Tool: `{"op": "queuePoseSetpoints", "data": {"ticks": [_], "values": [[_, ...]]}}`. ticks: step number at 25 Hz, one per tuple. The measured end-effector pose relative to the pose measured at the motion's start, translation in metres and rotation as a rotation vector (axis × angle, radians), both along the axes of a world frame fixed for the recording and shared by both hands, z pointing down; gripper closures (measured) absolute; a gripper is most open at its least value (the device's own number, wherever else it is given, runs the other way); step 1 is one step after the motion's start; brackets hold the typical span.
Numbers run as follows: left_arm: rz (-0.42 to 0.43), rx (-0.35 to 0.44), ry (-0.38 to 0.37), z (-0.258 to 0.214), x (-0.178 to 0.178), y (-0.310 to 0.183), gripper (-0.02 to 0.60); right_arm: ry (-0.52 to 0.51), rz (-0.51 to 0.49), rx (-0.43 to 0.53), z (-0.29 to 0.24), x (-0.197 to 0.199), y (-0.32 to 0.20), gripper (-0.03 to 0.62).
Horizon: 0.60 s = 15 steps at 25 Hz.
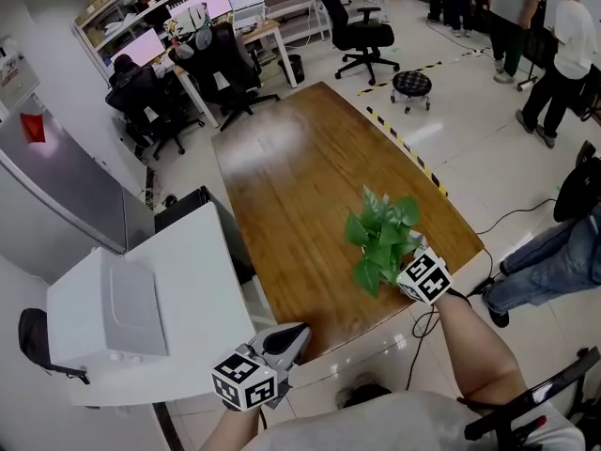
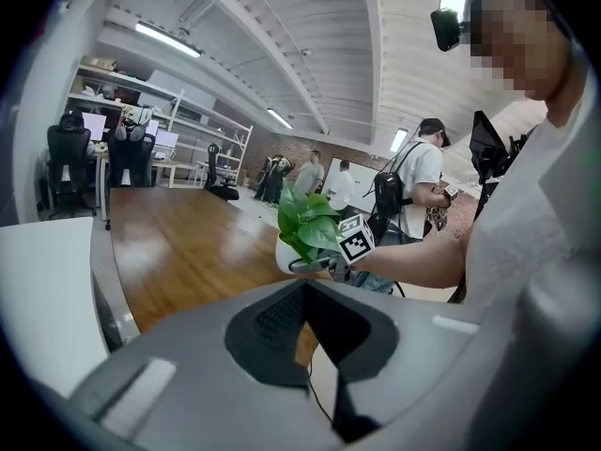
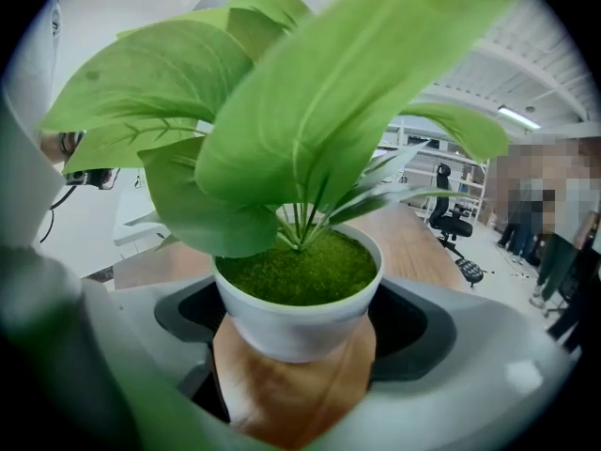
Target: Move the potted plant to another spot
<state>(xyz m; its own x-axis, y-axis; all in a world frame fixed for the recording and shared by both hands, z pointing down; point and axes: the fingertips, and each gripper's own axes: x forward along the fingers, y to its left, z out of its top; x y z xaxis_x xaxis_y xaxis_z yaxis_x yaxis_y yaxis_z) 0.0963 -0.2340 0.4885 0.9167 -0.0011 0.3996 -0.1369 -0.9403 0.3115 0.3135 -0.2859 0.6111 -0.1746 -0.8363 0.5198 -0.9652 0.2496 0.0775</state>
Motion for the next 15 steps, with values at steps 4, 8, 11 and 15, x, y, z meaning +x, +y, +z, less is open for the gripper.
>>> {"op": "queuePoseSetpoints", "data": {"ticks": [4, 8, 11, 15], "values": [[0.008, 0.001, -0.01, 0.002, 0.008, -0.001, 0.589, -0.009, 0.018, -0.034, 0.021, 0.009, 0.01, 0.125], [0.018, 0.003, -0.017, 0.006, 0.016, -0.003, 0.589, 0.013, 0.011, -0.03, 0.033, 0.012, 0.008, 0.125], [0.02, 0.003, -0.022, 0.011, 0.017, -0.004, 0.589, 0.008, 0.018, -0.02, 0.037, 0.01, 0.008, 0.125], [0.021, 0.002, -0.023, 0.014, 0.016, -0.005, 0.589, -0.014, 0.024, -0.019, 0.041, 0.011, 0.008, 0.123]]}}
